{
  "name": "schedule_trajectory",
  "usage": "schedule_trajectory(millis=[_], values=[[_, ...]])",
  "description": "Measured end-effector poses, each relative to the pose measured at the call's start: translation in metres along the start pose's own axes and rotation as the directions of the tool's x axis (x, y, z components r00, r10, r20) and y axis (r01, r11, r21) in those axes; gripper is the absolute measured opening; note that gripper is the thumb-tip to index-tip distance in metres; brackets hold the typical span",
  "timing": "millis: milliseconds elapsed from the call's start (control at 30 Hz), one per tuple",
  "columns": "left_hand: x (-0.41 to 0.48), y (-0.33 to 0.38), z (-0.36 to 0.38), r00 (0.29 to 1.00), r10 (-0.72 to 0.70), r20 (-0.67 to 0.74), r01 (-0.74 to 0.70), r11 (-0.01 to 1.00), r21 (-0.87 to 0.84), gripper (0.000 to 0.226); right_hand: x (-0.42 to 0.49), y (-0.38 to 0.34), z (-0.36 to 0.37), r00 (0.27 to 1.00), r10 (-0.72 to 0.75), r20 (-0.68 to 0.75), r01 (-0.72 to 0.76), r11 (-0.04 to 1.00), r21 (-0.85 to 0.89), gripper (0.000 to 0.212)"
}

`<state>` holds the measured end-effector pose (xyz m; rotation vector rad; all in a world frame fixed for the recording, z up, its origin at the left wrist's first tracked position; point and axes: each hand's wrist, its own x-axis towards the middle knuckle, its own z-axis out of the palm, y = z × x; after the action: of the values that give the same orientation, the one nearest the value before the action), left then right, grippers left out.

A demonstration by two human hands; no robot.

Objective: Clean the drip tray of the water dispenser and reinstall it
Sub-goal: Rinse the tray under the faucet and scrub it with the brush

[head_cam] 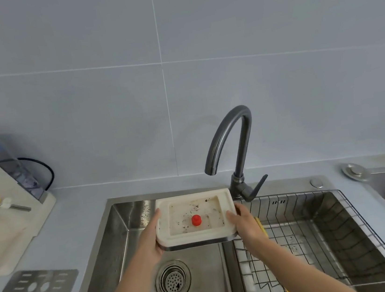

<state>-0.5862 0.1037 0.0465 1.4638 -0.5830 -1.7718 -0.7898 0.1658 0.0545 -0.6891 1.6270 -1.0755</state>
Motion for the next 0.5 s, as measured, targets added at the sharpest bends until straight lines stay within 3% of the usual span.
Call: schedule_trajectory(millis=[167, 233, 367, 500], values=[[0.019, -0.004, -0.002, 1.000, 0.007, 0.007, -0.008, 1.000, 0.005, 0.024, 0.013, -0.004, -0.001, 0.999, 0.043, -0.027, -0.044, 0.999, -0.030, 0.035], [0.024, -0.006, -0.002, 1.000, -0.002, 0.026, 0.002, 1.000, 0.000, 0.025, 0.023, -0.006, -0.008, 0.994, 0.067, -0.088, -0.068, 0.998, -0.016, 0.047], [0.029, -0.009, 0.001, 0.998, -0.012, 0.066, 0.012, 1.000, -0.003, 0.026, 0.046, -0.022, -0.036, 0.957, 0.196, -0.214, -0.158, 0.970, 0.184, 0.061], [0.030, -0.007, 0.002, 0.998, -0.011, 0.067, 0.010, 1.000, 0.019, 0.029, 0.065, -0.046, -0.062, 0.921, 0.302, -0.248, -0.195, 0.905, 0.378, 0.076]])
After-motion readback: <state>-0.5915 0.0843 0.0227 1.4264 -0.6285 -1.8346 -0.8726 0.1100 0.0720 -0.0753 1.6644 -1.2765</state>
